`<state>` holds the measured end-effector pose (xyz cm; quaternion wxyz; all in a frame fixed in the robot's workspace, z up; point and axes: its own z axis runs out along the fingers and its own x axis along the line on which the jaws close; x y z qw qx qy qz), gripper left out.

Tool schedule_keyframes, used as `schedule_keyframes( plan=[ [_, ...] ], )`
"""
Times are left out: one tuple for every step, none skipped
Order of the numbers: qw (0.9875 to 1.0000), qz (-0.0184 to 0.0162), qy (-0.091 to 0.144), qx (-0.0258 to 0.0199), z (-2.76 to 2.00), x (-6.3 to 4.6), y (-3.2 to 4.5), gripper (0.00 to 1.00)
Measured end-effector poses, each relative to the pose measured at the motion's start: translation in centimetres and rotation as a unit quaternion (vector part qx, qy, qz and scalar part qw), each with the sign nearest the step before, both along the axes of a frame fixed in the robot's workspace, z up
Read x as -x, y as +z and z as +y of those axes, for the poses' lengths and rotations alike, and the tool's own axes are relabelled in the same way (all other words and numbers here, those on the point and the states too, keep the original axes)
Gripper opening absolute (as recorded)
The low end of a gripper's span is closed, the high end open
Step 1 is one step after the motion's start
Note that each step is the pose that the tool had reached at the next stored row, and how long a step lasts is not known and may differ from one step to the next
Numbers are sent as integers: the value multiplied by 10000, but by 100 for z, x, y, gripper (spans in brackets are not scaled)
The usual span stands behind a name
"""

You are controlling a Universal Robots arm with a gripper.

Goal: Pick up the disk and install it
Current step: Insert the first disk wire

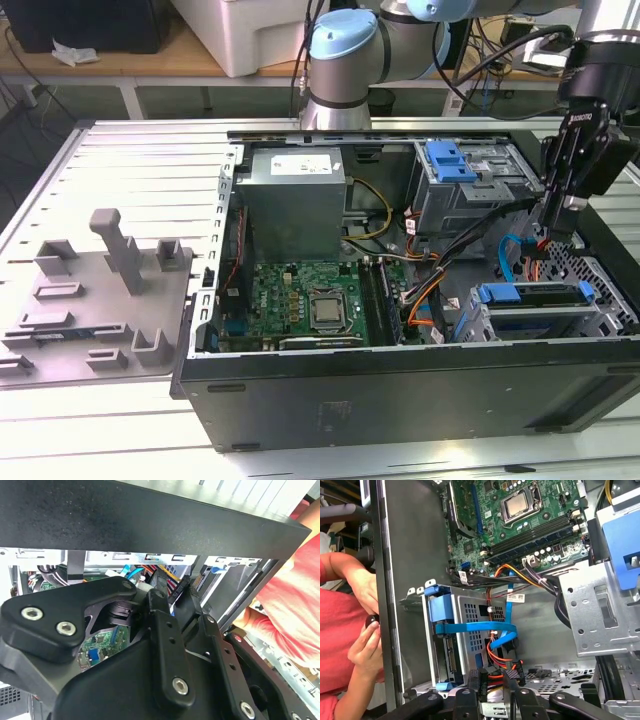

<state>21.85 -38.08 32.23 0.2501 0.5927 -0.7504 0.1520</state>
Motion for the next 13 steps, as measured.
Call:
schedule_keyframes(
  plan=[
    [10000,0,0,0,-2,-1,0,33],
    [10000,0,1,1,-5,-1,0,33],
    [10000,0,1,1,-6,-1,0,33],
    [10000,0,0,2,-7,-1,1,33],
    [10000,0,0,1,-8,-1,1,33],
    [10000,0,0,1,-8,-1,1,33],
    [10000,0,0,1,-8,-1,1,33],
    [10000,0,0,2,-9,-1,1,33],
    [10000,0,0,3,-10,-1,0,33],
    [10000,0,0,3,-10,-1,0,33],
    [10000,0,0,4,-12,-1,1,33],
    [10000,0,0,6,-17,-1,1,33],
    [10000,0,-1,6,-23,0,1,33]
  ],
)
